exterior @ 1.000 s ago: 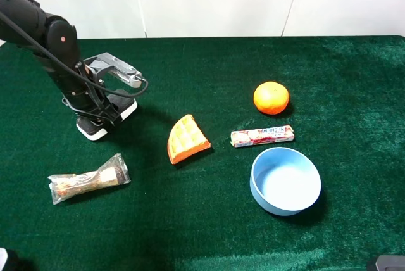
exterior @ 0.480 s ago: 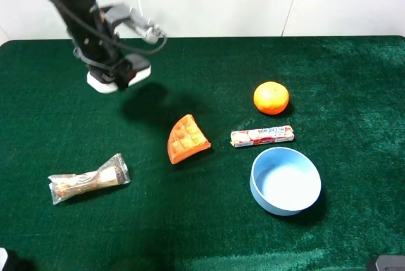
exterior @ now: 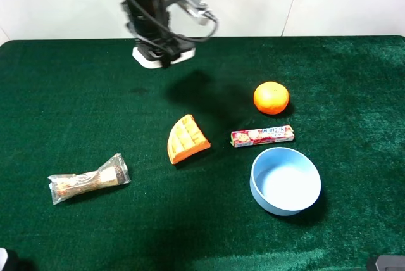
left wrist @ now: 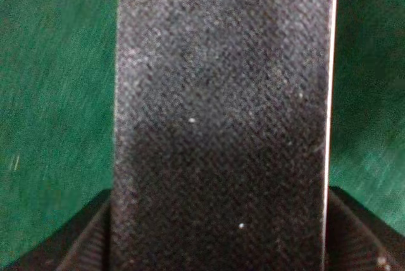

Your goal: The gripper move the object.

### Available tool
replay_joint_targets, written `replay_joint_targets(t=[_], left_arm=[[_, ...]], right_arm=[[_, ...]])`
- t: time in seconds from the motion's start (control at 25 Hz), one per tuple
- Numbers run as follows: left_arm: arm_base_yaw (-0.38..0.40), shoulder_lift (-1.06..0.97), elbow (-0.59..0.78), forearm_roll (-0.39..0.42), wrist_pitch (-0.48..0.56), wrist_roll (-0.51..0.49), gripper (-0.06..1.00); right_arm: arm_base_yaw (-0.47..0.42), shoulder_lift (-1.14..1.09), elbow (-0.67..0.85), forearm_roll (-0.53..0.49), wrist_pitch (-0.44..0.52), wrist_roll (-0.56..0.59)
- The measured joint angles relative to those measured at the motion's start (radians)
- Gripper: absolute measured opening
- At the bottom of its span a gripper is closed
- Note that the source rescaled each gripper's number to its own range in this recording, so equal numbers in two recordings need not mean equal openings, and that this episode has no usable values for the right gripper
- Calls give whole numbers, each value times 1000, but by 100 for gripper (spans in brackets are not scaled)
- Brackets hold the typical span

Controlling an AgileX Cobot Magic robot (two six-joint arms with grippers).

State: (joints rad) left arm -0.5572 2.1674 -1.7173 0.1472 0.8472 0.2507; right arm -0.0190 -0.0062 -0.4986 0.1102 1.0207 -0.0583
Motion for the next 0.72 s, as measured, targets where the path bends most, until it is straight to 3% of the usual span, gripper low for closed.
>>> replay_joint_targets(t=[0.36,0.72], left_arm=[[-113,195,-248,-68,61,96,1],[-147,278,-287,-95,46,141,1]], right_arm=[[0,0,0,0,0,0],[0,0,0,0,0,0]])
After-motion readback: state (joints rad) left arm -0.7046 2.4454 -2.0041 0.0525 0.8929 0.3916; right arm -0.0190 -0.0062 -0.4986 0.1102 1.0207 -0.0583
